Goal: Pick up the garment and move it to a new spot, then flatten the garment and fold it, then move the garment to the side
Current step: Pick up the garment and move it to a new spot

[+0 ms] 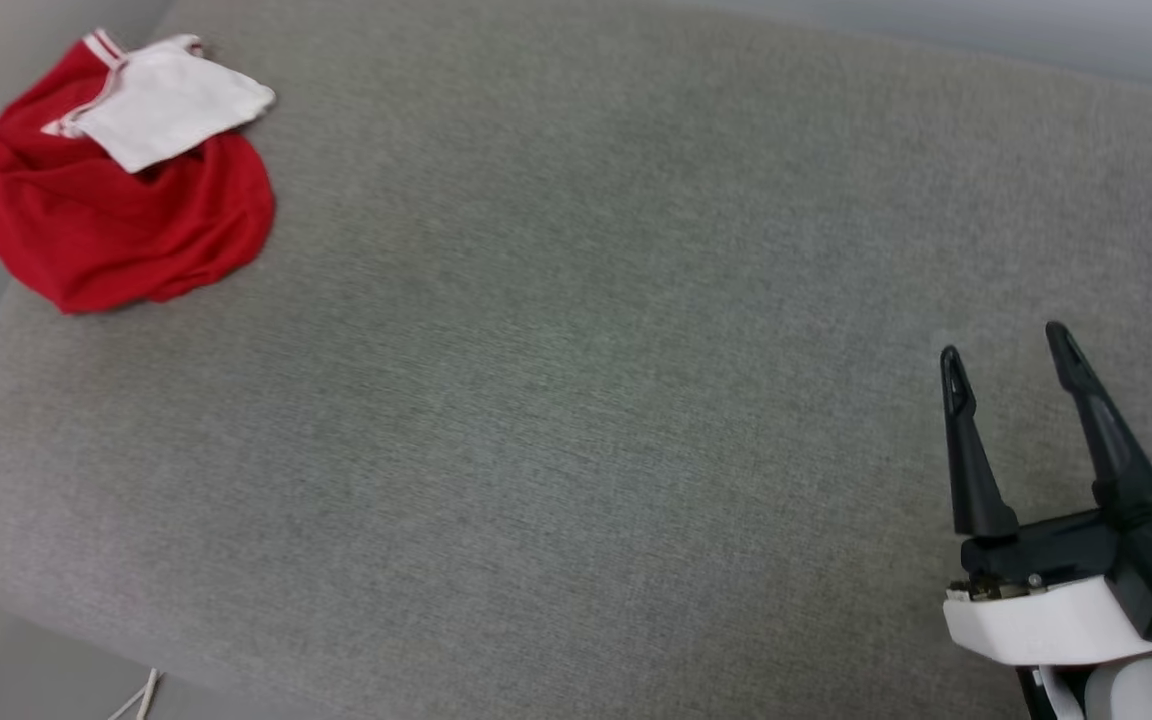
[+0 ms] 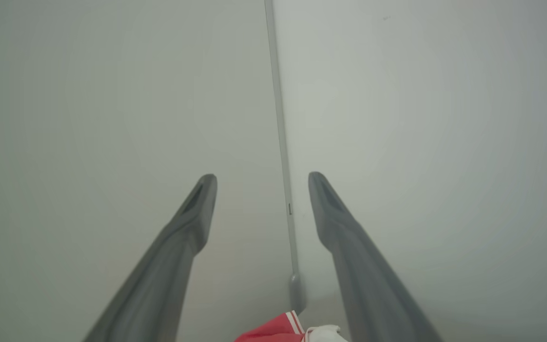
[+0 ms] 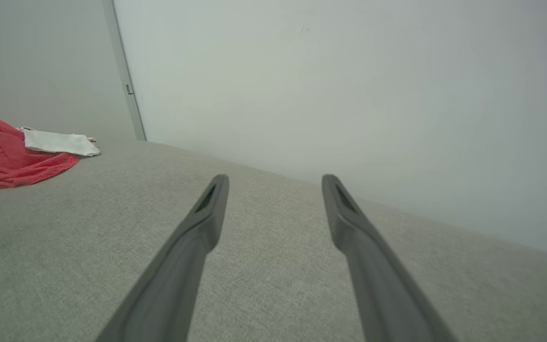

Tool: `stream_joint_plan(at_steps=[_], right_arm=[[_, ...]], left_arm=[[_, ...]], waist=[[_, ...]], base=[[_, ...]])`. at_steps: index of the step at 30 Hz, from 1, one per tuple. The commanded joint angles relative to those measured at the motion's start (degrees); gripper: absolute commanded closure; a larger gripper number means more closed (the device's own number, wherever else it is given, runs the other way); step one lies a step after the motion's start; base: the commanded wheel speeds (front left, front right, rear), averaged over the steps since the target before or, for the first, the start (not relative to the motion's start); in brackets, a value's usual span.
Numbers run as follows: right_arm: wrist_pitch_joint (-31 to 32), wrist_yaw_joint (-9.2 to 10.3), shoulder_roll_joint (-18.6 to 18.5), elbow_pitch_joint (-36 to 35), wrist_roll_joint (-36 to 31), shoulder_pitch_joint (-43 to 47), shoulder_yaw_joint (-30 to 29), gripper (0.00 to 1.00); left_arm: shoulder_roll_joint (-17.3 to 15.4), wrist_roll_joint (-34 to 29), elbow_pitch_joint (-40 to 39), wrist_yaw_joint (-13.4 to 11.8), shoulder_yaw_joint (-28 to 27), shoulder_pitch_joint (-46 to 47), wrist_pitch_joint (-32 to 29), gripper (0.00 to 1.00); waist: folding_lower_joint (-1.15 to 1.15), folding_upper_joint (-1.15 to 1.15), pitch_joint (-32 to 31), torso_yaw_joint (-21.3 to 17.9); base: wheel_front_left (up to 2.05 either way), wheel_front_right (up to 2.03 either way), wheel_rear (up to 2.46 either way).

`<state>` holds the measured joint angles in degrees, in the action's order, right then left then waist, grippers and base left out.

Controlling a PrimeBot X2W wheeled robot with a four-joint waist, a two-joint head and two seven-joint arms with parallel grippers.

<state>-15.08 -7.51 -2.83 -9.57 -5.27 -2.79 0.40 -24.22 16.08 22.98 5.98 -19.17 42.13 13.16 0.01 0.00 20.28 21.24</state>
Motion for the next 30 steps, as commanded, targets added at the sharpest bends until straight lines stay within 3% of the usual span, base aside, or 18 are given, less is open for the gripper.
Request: stream_joint_plan(at_steps=[1, 6, 12, 22, 27, 30], right_arm=[[-0.1, 0.04, -0.1, -0.8, -0.8, -1.1, 0.0, 0.0], [-0.1, 0.04, -0.1, -3.8, -3.7, -3.1, -0.2, 0.0], [-0.1, 0.04, -0.1, -7.6, -7.2, -5.4, 0.3, 0.0], [-0.1, 0.04, -0.7, -15.5, -11.0, -6.9, 1.8, 0.0], [-0.1, 0.04, -0.8, -18.3, -12.0, -7.0, 1.9, 0.0], [-0.1, 0.04, -1.0, -20.0, -12.6, -6.8, 1.7, 0.0]], left_arm=[[-1.7, 0.8, 2.0, 0.4, 0.0, 2.6, -1.8, 0.0], [-10.3, 3.3, 10.1, 1.2, 2.1, 10.5, -10.9, 0.0], [-16.9, 11.8, 17.3, 1.3, 6.9, 15.8, -23.8, 0.0], [-22.3, 29.8, 22.8, 1.4, 13.7, 15.3, -46.5, 0.0], [-22.8, 35.2, 24.2, 1.4, 14.0, 13.4, -51.2, 0.0], [-21.5, 37.9, 25.2, 1.4, 14.5, 11.6, -52.2, 0.0]], waist=[[-0.01, 0.0, 3.7, -2.2], [-0.01, 0.0, 8.2, -3.8], [-0.01, 0.0, 13.7, -5.0], [-0.01, 0.0, 20.9, -6.7], [-0.01, 0.0, 22.8, -7.4], [-0.01, 0.0, 24.2, -7.6]], base=[[0.0, 0.0, 0.0], [0.0, 0.0, 0.0], [0.0, 0.0, 0.0], [0.0, 0.0, 0.0], [0.0, 0.0, 0.0], [0.0, 0.0, 0.0]])
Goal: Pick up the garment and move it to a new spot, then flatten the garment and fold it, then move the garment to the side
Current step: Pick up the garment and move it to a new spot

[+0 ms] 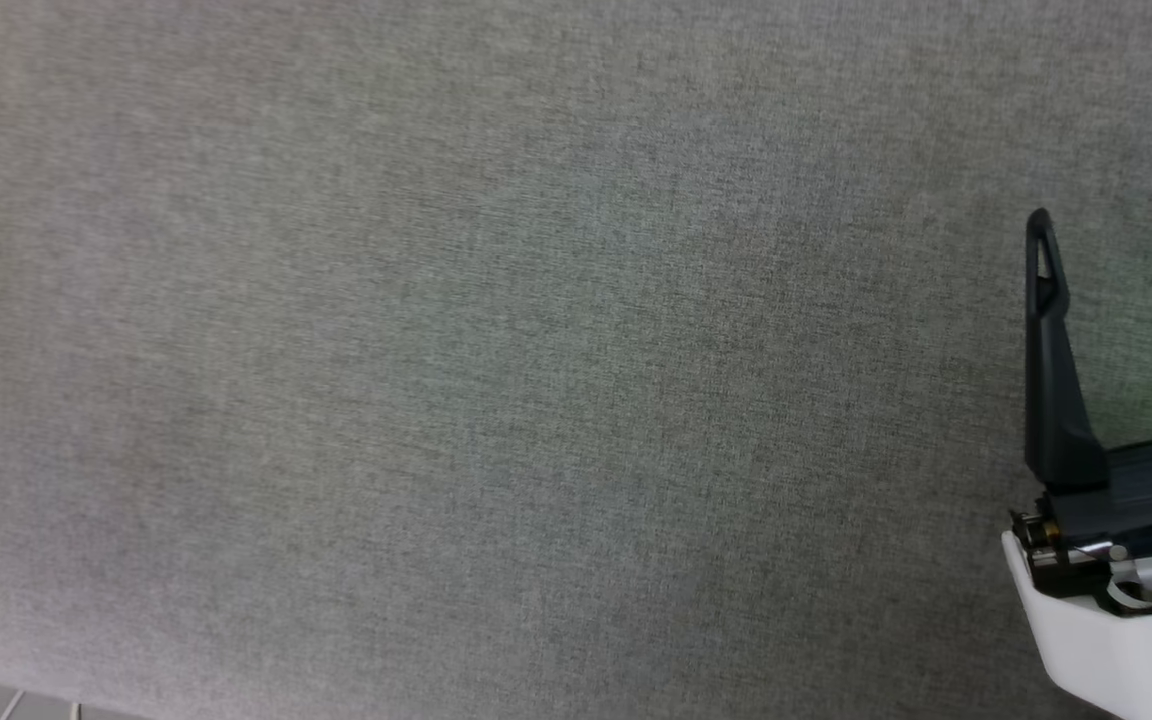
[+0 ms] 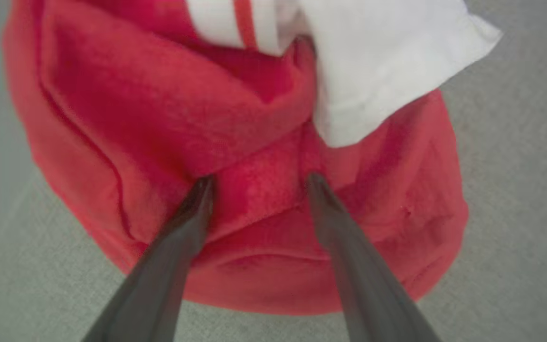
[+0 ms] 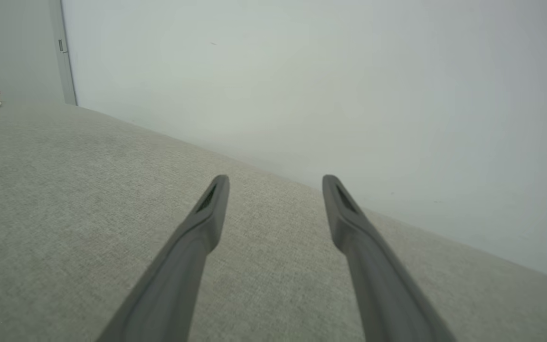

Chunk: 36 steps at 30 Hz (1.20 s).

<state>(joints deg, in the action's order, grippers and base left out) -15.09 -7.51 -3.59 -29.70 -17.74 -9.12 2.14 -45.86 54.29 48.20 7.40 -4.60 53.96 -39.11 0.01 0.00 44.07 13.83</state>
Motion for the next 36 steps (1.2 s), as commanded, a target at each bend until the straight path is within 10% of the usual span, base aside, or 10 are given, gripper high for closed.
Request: stream_joint_plan(at_steps=[1, 9, 10, 36], right_arm=[[-0.1, 0.04, -0.3, -0.5, -0.3, -0.3, -0.1, 0.0], [-0.1, 0.04, -0.6, -2.9, -1.7, 0.7, 0.5, 0.0], [-0.1, 0.04, -0.6, -3.0, -1.8, 0.7, 0.6, 0.0], [-0.1, 0.04, 0.7, 8.7, 6.9, 3.4, 0.3, 0.0]], left_arm=[[0.7, 0.2, 0.2, 0.0, 0.4, -0.8, -0.2, 0.0], [4.4, 2.4, 1.0, 0.0, 5.2, -3.6, 1.2, 0.0], [4.1, 2.4, 0.7, 0.0, 6.0, -3.7, 1.4, 1.0], [-12.1, -0.8, -23.4, 0.0, 23.8, 5.5, 9.1, 1.0]], waist=[[-0.01, 0.0, 0.8, -0.2], [-0.01, 0.0, 1.9, 0.3], [-0.01, 0.0, 1.8, 0.3], [-0.01, 0.0, -19.8, -0.5]], base=[[0.0, 0.0, 0.0], [0.0, 0.0, 0.0], [0.0, 0.0, 0.0], [0.0, 0.0, 0.0]])
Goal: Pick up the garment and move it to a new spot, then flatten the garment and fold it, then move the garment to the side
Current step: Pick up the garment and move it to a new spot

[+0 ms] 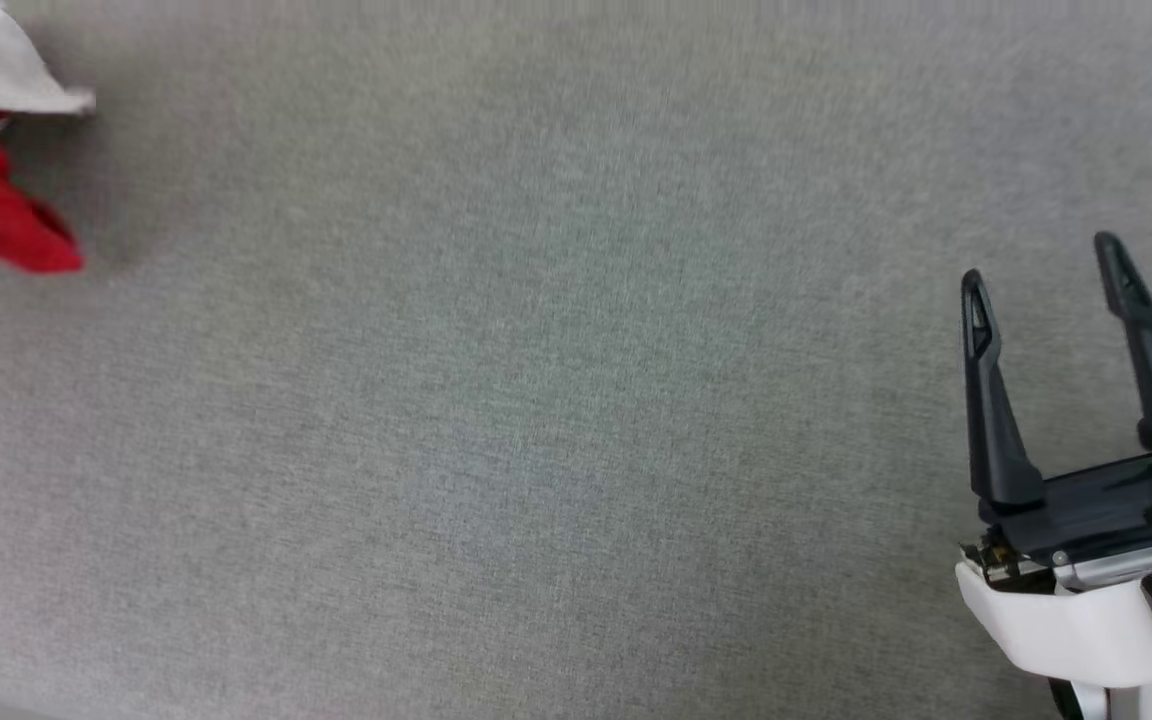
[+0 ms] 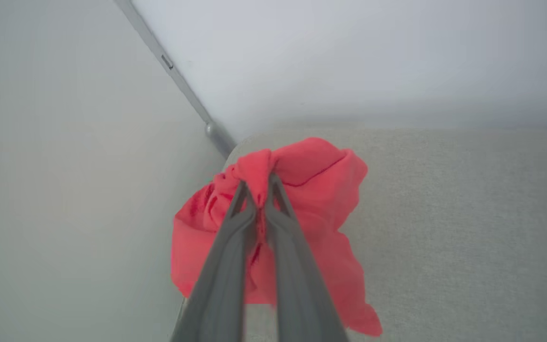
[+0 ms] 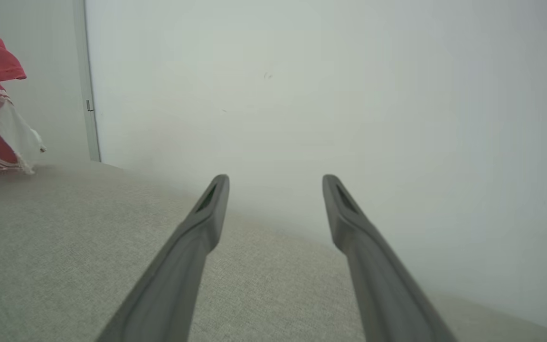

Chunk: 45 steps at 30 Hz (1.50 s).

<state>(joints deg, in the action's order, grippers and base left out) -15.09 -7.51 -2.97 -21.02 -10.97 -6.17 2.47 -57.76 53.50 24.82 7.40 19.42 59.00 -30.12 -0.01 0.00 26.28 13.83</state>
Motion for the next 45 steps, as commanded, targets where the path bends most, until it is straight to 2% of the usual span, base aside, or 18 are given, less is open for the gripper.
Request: stream_joint_plan(at_steps=[1, 6, 11, 18, 25, 34, 38, 41, 45], right_arm=[[-0.1, 0.04, 0.1, 0.5, 0.6, 0.6, -0.2, 0.0], [-0.1, 0.04, 0.1, 2.4, 3.6, 1.8, -0.6, 0.0], [-0.1, 0.04, 0.1, 4.1, 6.2, 2.8, -0.5, 0.0], [-0.1, 0.04, 0.1, 5.7, 8.0, 5.1, -0.4, 0.0], [-0.1, 0.04, 0.2, 6.5, 9.1, 6.7, -0.6, 0.0], [-0.1, 0.04, 0.2, 6.7, 9.7, 7.8, -0.8, 0.0], [-0.1, 0.04, 0.2, 6.8, 9.8, 7.6, -1.4, 0.0], [-0.1, 0.04, 0.2, 6.7, 9.9, 7.3, -1.6, 0.0], [-0.1, 0.04, 0.2, 6.8, 10.2, 6.5, -2.1, 0.0]], left_arm=[[-0.4, -0.4, -1.4, 0.0, 0.9, 1.5, -0.3, 1.0], [-0.6, -2.0, -8.4, 0.0, 6.2, 7.0, -3.1, 1.0], [0.9, -3.1, -12.7, 0.0, 11.6, 12.4, -5.7, 1.0], [5.7, -2.8, -17.3, 0.0, 19.4, 18.5, -6.8, 1.0], [9.8, -1.7, -20.9, 0.0, 26.4, 21.0, -5.2, 1.0], [15.4, -1.3, -25.2, 0.0, 35.3, 17.7, -0.3, 1.0], [19.6, -1.8, -26.7, 0.0, 40.6, 13.7, 2.4, 1.0], [21.4, -2.4, -26.8, 0.0, 42.8, 11.4, 3.6, 1.0], [25.3, -3.4, -24.9, -0.2, 47.5, 5.2, 6.0, 1.0]], waist=[[0.01, 0.0, -2.8, -0.7], [0.01, 0.0, -7.0, -2.5], [0.01, 0.0, -11.1, -5.5], [0.01, 0.0, -15.4, -10.5], [0.01, 0.0, -17.5, -15.8], [0.01, 0.0, -17.7, -19.8], [0.01, 0.0, -17.0, -20.0], [0.01, 0.0, -16.5, -20.0], [0.01, 0.0, -15.2, -19.8]], base=[[0.0, 0.0, 0.0], [0.0, 0.0, 0.0], [0.0, 0.0, 0.0], [0.0, 0.0, 0.0], [0.0, 0.0, 0.0], [0.0, 0.0, 0.0], [0.0, 0.0, 0.0], [0.0, 0.0, 0.0], [0.0, 0.0, 0.0]])
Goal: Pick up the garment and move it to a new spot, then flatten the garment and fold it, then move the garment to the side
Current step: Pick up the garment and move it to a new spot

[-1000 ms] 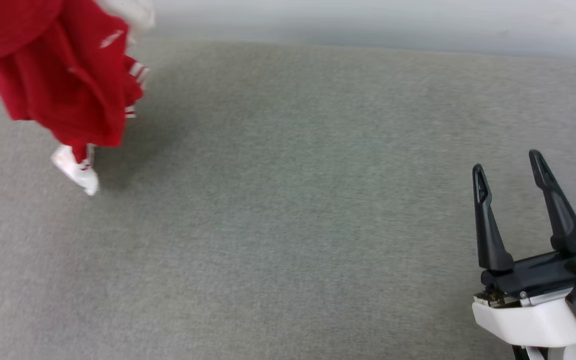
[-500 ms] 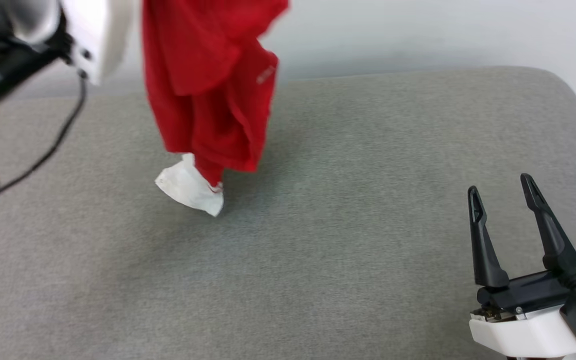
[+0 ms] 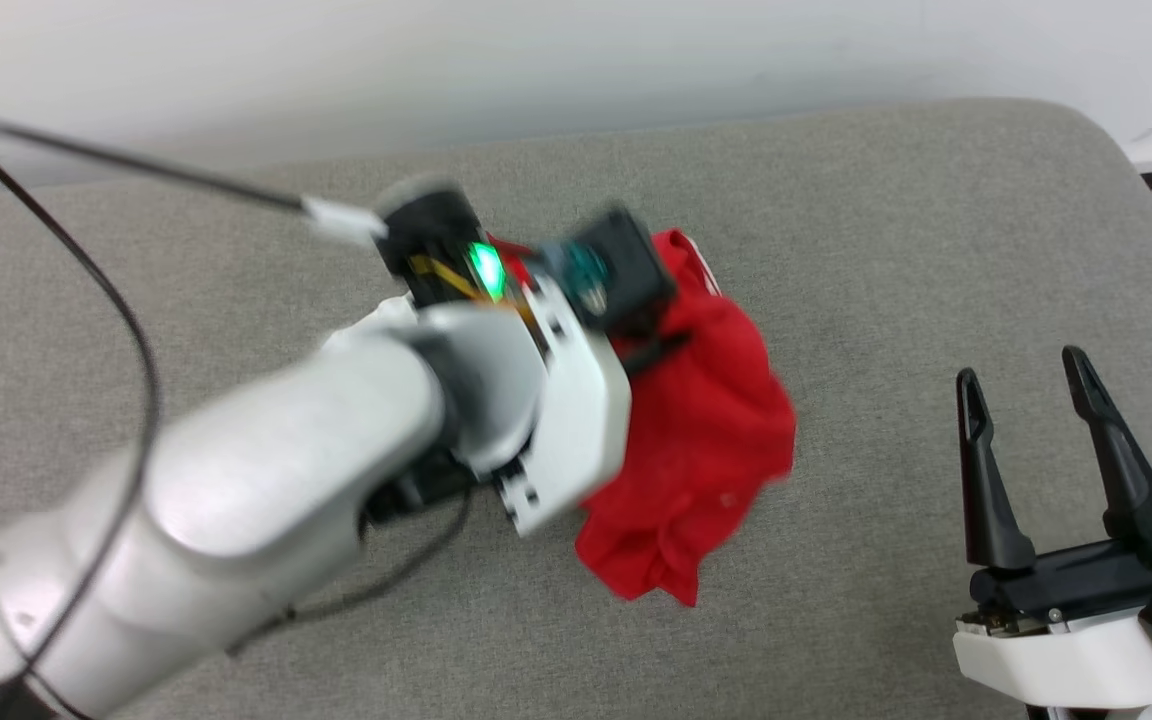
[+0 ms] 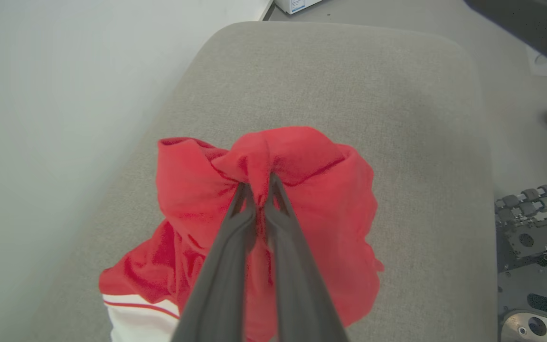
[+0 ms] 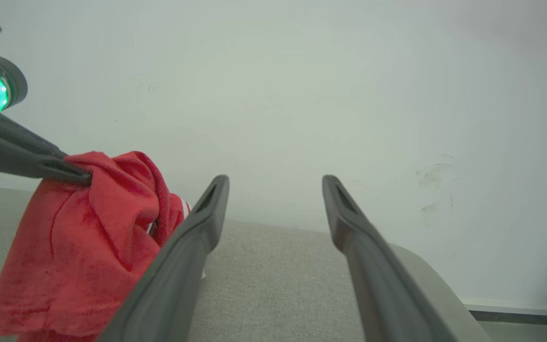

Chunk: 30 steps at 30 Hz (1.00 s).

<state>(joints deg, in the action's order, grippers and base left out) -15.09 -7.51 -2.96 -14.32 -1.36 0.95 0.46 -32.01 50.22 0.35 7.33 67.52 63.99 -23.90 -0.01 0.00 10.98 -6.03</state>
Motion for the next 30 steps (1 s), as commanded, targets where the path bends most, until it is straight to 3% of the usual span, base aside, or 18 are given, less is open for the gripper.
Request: stream_joint_plan(at_steps=[1, 6, 12, 17, 20, 21, 22, 23, 26, 30], right_arm=[[-0.1, 0.04, 0.1, 0.1, 0.6, -0.8, -0.2, 0.0], [-0.1, 0.03, 0.1, 0.3, 0.8, -2.0, -0.4, 0.0], [-0.1, 0.04, 0.1, 0.4, 0.8, -3.0, -1.0, 0.0], [-0.1, 0.04, 0.1, 0.7, 0.4, -3.4, -1.2, 0.0], [-0.1, 0.04, 0.1, 1.1, 0.2, -3.5, -1.5, 0.0], [-0.1, 0.04, 0.1, 1.2, 0.2, -3.3, -1.5, 0.0], [-0.1, 0.04, 0.1, 1.4, 0.2, -3.0, -1.5, 0.0], [-0.1, 0.04, 0.1, 1.6, 0.2, -2.6, -1.7, 0.0], [-0.1, 0.04, 0.1, 2.0, 0.2, -1.6, -1.7, 0.0], [-0.1, 0.04, 0.1, 2.6, 0.3, -0.2, -2.1, 0.0]], left_arm=[[0.4, -0.5, 0.5, -0.2, 0.5, -1.0, 0.4, 1.0], [5.7, -0.4, 5.5, 0.0, 4.2, -9.3, 3.7, 1.0], [11.3, -5.0, 9.2, 0.1, 5.9, -19.7, 1.8, 1.0], [13.5, -8.0, 6.9, 0.1, 5.8, -25.7, -2.5, 1.0], [13.6, -9.0, 6.8, 0.1, 5.9, -25.6, -1.1, 1.0], [13.5, -9.6, 7.3, 0.0, 5.8, -24.9, 0.2, 0.96], [13.5, -10.2, 7.9, 0.0, 5.8, -24.3, 1.9, 0.27], [13.8, -10.7, 8.4, 0.0, 5.8, -23.9, 3.9, 0.0], [14.4, -12.4, 9.6, 0.0, 5.5, -23.0, 11.1, 0.0], [15.3, -14.2, 10.4, -2.3, 2.7, -23.6, 19.2, 0.0]], waist=[[0.01, 0.0, 0.6, 0.1], [0.01, 0.0, 2.9, -0.1], [0.01, 0.0, 5.0, -0.1], [0.01, 0.0, 5.8, 0.7], [0.01, 0.0, 5.4, 1.3], [0.01, 0.0, 5.1, 1.6], [0.01, 0.0, 4.7, 1.8], [0.01, 0.0, 4.2, 2.1], [0.01, 0.0, 2.4, 3.0], [0.01, 0.0, 0.0, 4.4]], base=[[0.0, 0.0, 0.0], [0.0, 0.0, 0.0], [0.0, 0.0, 0.0], [0.0, 0.0, 0.0], [0.0, 0.0, 0.0], [0.0, 0.0, 0.0], [0.0, 0.0, 0.0], [0.0, 0.0, 0.0], [0.0, 0.0, 0.0], [0.0, 0.0, 0.0]])
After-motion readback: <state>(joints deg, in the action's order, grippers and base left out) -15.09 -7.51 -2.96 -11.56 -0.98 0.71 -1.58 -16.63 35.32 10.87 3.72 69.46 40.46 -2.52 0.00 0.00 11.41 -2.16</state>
